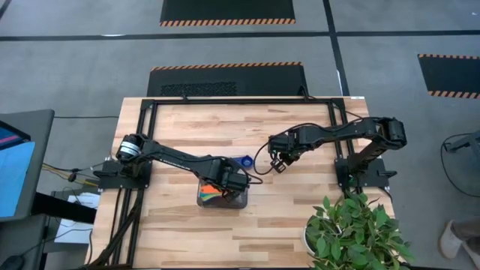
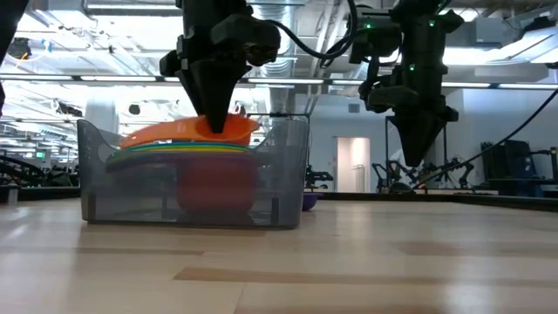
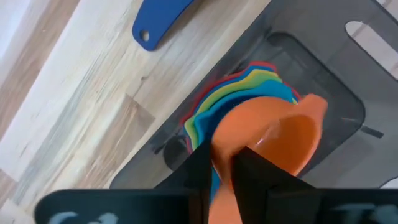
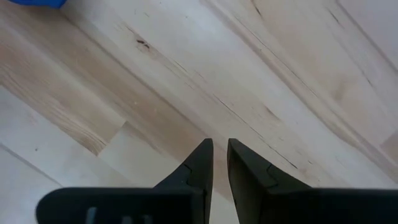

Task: Nest measuring cups in basket
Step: Stack the orange measuring cup on top of the light blue measuring cup into the bin, then stack the dark blue measuring cup on top of the orange measuring cup into the bin

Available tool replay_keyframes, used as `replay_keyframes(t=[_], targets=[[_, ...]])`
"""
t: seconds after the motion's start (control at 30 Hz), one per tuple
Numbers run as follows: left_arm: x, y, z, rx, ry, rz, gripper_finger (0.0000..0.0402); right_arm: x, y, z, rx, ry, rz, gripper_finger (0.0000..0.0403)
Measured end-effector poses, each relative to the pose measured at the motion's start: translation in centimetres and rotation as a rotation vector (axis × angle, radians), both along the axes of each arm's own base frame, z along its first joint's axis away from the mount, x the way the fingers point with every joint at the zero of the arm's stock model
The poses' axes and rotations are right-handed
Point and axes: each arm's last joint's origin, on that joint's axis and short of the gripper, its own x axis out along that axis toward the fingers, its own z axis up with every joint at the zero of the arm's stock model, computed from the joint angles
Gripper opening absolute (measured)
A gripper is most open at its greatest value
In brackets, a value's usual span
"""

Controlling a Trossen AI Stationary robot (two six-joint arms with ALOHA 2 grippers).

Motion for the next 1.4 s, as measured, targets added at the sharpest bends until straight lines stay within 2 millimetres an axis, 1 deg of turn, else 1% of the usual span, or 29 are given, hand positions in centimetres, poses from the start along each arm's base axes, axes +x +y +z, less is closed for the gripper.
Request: replay_keyframes(t=[0.17, 0.33, 0.4, 0.5, 0.53, 0.6, 0.67, 0.73, 0.83, 0.9, 1.0, 1.07, 1.17, 1.27, 1.4], targets=[[-0.2, 0.1, 0.0, 0.019, 0.007, 0.04, 0.0061, 0.0, 0.0, 0.0, 0.0, 0.0, 0.0, 0.0071], [-0.9, 0.2, 0.1, 0.032, 0.081, 0.066, 0.0076, 0.0, 0.0, 0.0, 0.0, 0.0, 0.003, 0.0071], [-1.4, 0.3, 0.7, 0.031, 0.132, 0.062, 0.008, 0.1, 0.0, 0.0, -0.001, -0.01, 0.003, 0.0071], [-2.1, 0.4, 2.2, 0.042, 0.206, 0.063, 0.0082, 0.6, -0.1, 0.1, -0.008, -0.059, 0.001, 0.0071], [-2.4, 0.5, 2.9, 0.048, 0.231, 0.063, 0.0081, 0.8, -0.1, 0.1, -0.012, -0.085, -0.002, 0.0071], [-2.5, 0.5, 3.9, 0.029, 0.194, 0.045, 0.008, 1.6, -0.1, 0.3, -0.007, -0.167, 0.001, 0.0071], [-3.2, 0.4, 5.1, -0.013, 0.174, 0.037, 0.0075, 2.8, -0.3, 0.8, 0.004, -0.305, 0.007, 0.0071], [-3.8, 0.0, 5.9, 0.014, 0.148, -0.006, 0.0068, 4.1, -0.5, 1.6, -0.022, -0.465, 0.031, 0.0071], [-5.6, -0.4, 6.3, 0.105, 0.144, -0.08, 0.0056, 5.8, -1.2, 2.8, -0.055, -0.679, 0.06, 0.0071], [-7.0, -0.2, 6.7, 0.136, 0.118, -0.079, 0.0049, 6.5, -1.9, 3.0, -0.037, -0.755, 0.065, 0.0071], [-9.2, 0.1, 6.5, 0.18, 0.123, -0.06, 0.0044, 7.2, -3.2, 2.1, -0.008, -0.769, 0.034, 0.0071], [-10.9, 0.7, 6.3, 0.206, 0.12, -0.036, 0.0044, 7.4, -4.2, 1.1, 0.035, -0.716, -0.002, 0.0071], [-13.5, 1.6, 6.0, 0.226, 0.12, -0.009, 0.0047, 8.6, -5.5, -0.3, 0.131, -0.699, -0.04, 0.0072], [-15.8, 2.4, 5.8, 0.232, 0.113, -0.002, 0.0051, 10.1, -5.7, -1.7, 0.209, -0.679, -0.039, 0.008], [-18.6, 3.5, 5.8, 0.226, 0.083, 0.006, 0.0055, 12.0, -5.2, -2.3, 0.235, -0.676, -0.024, 0.0107]])
